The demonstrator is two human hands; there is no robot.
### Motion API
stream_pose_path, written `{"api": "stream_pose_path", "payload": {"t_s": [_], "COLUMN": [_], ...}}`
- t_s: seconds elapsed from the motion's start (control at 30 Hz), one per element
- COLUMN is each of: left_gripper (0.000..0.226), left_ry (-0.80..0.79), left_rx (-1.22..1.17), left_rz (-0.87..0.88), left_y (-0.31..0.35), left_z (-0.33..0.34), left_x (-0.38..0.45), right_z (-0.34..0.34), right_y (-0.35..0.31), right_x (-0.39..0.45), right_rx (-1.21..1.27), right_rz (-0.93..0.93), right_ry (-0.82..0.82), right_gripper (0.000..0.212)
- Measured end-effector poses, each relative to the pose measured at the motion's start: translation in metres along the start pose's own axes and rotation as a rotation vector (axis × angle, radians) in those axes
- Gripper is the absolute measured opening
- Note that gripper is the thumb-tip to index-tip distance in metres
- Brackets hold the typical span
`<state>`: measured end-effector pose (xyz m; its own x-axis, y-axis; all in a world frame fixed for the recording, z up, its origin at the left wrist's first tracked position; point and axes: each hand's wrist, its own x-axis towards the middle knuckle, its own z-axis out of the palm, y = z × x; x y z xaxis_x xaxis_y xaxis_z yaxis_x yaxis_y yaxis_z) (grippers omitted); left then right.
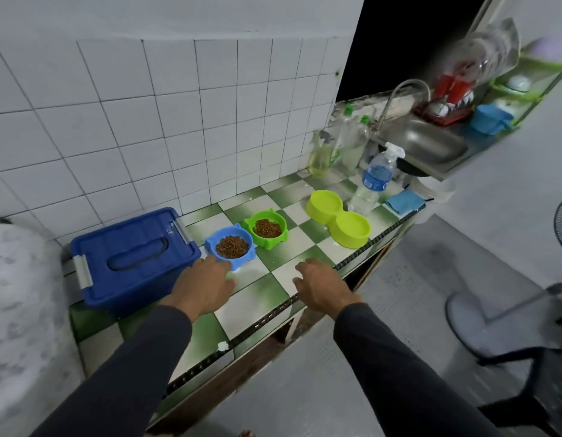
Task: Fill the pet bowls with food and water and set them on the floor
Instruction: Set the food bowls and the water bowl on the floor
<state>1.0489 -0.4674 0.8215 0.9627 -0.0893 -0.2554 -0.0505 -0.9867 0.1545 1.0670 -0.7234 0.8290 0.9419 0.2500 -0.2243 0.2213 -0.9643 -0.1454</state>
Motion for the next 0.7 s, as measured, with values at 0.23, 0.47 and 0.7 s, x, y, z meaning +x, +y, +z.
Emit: {"api": "stream_pose_path", "payload": {"t_s": [0.23, 0.47, 0.7], "left_gripper": [0.042, 0.045, 0.041], "left_ry": [-0.002, -0.023, -0.039], "left_rx": [-0.038, -0.126, -0.157], "left_rz": [-0.010, -0.101, -0.268], "left_y": [0.005, 0.010, 0.015], "left_z": [0.000, 0.007, 0.021], "left_x": [0.052, 0.096, 0.141], "right_z": [-0.005, -0.004, -0.006], "right_y": [0.021, 0.045, 0.071], "right_x": [0.057, 0.120, 0.200], "right_rx": [-0.008, 0.023, 0.058], "right_rz": [-0.035, -0.096, -0.257], "right_ry": [0.003, -0.048, -0.110], "right_gripper": [0.045, 0.048, 0.043]}}
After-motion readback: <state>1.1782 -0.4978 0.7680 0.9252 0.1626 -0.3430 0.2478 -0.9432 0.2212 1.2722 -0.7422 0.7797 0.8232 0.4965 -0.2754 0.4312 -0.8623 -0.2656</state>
